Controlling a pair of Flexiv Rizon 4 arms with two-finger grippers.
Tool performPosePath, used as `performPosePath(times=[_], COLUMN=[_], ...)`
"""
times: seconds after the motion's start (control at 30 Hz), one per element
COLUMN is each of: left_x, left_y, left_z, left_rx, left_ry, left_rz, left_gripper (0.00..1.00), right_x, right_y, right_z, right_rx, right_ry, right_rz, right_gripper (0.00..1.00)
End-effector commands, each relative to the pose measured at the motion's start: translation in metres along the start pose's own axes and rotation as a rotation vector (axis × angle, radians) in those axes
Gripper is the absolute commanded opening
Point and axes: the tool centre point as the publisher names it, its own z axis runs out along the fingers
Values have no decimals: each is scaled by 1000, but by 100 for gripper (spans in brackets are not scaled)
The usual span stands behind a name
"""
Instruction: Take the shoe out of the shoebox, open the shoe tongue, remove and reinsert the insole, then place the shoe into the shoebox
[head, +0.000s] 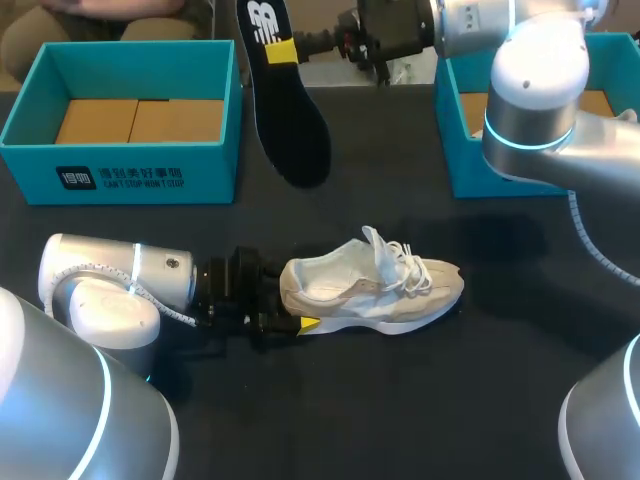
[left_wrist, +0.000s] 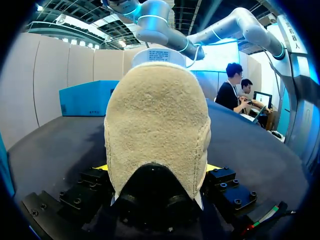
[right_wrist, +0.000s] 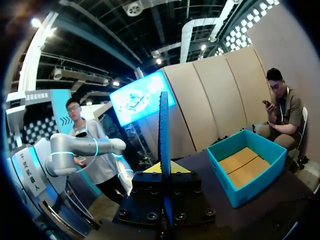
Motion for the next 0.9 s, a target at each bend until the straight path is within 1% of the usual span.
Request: performPosePath(times=[0.03,0.07,0.1,0.23,0.4,0.47,0.57,0.73,0.9], left_x=[-1,-1,-1,-1,-1,-1,-1,-1,-1], left_y=[1,1,1,1,1,1,1,1,1], left_z=[1,1,1,1,1,1,1,1,1], left_rx=[-6,-6,-6,-6,-6,-6,-6,-6,-6], left_ry=[1,1,1,1,1,1,1,1,1], left_rz=[-1,-1,-1,-1,-1,-1,-1,-1,-1], left_gripper=[0,0,0,0,0,0,0,0,0], right_x=[7,11,16,32,55,64,77,95,111], right_y=[4,5,8,14,20,24,29,29,23], right_z=[-4,-6,-8,-14,-20,-22,-26,-32,-37], right_rx=[-26,-5,-32,-16,-96,-125,-114,-107,-119], right_ry=[-4,-13,-7,-20,-12,9,-4,-21,-53], right_rz=[116,117,145,232,292,295,313,325,331], right_gripper=[0,0,0,0,0,0,0,0,0])
